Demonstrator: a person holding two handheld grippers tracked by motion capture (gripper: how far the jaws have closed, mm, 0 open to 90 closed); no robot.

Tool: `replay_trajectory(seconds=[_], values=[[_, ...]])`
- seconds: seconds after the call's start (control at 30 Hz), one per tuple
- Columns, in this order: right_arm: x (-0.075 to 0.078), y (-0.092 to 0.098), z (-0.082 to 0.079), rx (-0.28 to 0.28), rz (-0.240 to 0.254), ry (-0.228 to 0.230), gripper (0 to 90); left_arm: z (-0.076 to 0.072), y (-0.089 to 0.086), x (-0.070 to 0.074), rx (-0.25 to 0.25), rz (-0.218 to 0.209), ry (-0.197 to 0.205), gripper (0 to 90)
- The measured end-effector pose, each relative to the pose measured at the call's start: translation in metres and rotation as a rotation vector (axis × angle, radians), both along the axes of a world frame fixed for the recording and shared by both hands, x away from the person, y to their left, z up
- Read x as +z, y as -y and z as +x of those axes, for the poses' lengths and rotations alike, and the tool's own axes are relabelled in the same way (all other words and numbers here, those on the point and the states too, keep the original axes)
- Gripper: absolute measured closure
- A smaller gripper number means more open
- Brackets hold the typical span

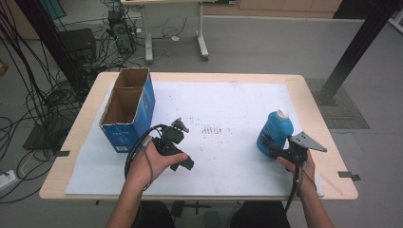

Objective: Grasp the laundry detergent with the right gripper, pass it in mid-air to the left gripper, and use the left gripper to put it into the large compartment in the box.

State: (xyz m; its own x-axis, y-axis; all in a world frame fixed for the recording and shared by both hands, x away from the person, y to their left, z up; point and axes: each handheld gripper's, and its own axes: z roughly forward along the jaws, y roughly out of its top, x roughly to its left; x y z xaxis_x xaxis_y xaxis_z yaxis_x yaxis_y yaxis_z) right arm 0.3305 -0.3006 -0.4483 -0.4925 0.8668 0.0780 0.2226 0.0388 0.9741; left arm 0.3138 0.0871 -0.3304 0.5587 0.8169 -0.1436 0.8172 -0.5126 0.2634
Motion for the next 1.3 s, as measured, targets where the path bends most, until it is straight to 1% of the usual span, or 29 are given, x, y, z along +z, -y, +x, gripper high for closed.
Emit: replay_trajectory(seconds=[0.33,0.4,0.43,0.67,0.7,0.73,0.93,1.3], values=[[0.0005,-0.0011,0.0003,0.000,-0.003,0.011,30.3,0.0011,0.0002,0.0004,0.001,-0.002,0.003,9.6],[0.0007,-0.0009,-0.0001,0.000,0.000,0.012,30.7,0.0011,0.0003,0.0005,0.000,-0.004,0.003,9.6],[0.0013,-0.0005,-0.0004,-0.001,0.004,0.017,32.2,0.0011,0.0005,0.0004,0.001,-0.003,0.003,9.6],[0.0014,-0.0017,0.0001,0.003,0.006,0.015,35.3,0.0009,0.0010,-0.0004,-0.002,-0.006,0.003,9.6],[0.0016,-0.0016,0.0001,0.003,0.006,0.020,38.9,0.0009,0.0010,-0.0005,-0.001,-0.005,0.002,9.6],[0.0017,-0.0018,-0.0001,0.006,0.005,0.020,40.6,0.0009,0.0010,-0.0005,-0.001,-0.005,0.002,9.6],[0.0020,-0.0027,-0.0008,0.003,-0.010,0.029,41.7,0.0009,0.0010,-0.0003,-0.001,-0.007,0.003,9.6],[0.0016,-0.0027,-0.0011,0.004,-0.015,0.036,42.3,0.0010,0.0032,-0.0027,-0.001,-0.002,-0.001,9.6]])
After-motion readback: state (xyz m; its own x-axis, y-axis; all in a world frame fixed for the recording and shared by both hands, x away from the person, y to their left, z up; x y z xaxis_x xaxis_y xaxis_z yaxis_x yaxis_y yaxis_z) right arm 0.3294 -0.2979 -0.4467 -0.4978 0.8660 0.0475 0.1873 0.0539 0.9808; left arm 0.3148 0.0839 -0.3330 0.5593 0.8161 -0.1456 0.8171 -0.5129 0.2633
